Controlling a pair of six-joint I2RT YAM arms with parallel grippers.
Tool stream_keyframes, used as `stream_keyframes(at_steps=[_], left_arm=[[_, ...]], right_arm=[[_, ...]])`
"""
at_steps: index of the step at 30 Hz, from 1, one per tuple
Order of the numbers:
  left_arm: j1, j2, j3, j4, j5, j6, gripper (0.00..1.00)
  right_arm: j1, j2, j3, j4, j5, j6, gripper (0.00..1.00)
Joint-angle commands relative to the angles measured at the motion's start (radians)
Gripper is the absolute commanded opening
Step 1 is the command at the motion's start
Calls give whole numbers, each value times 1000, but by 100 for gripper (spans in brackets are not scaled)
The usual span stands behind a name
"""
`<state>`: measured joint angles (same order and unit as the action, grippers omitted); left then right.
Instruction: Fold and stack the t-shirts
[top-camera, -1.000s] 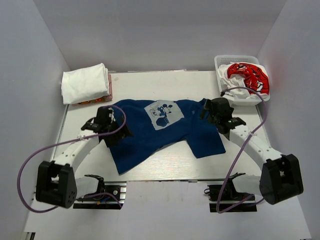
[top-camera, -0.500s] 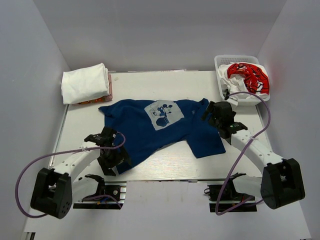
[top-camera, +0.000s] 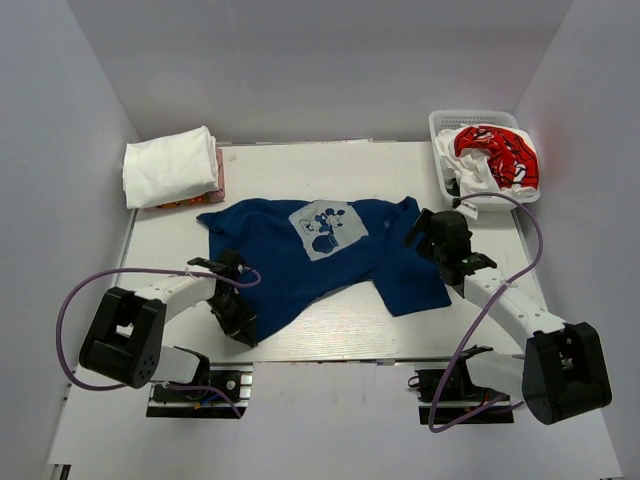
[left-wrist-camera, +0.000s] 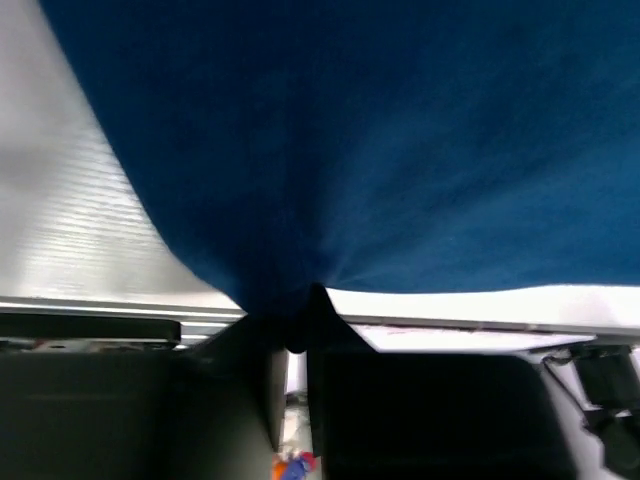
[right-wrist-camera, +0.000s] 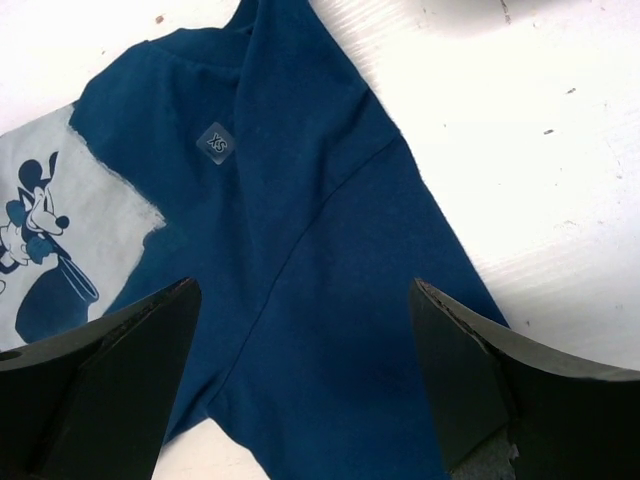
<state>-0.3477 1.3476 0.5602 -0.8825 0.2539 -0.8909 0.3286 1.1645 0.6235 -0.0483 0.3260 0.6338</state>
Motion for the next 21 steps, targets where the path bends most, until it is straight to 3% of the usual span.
stream_keyframes(at_steps=[1, 2, 3, 13, 21], left_arm=[[-5, 47, -7, 137, -107, 20, 12], [-5, 47, -6, 137, -97, 32, 1], [-5, 47, 4, 126, -97, 32, 0], [-5, -135, 79, 117, -134, 106, 0], [-5, -269, 135, 60, -260, 118, 0]], right_arm=[[-8, -22, 7, 12, 14, 27, 90], [-5, -22, 11, -20, 21, 33, 90], [-6, -25, 10, -33, 22, 38, 90], [-22, -52, -22, -336, 10, 50, 90], [-63, 43, -65, -348, -11, 86, 90]])
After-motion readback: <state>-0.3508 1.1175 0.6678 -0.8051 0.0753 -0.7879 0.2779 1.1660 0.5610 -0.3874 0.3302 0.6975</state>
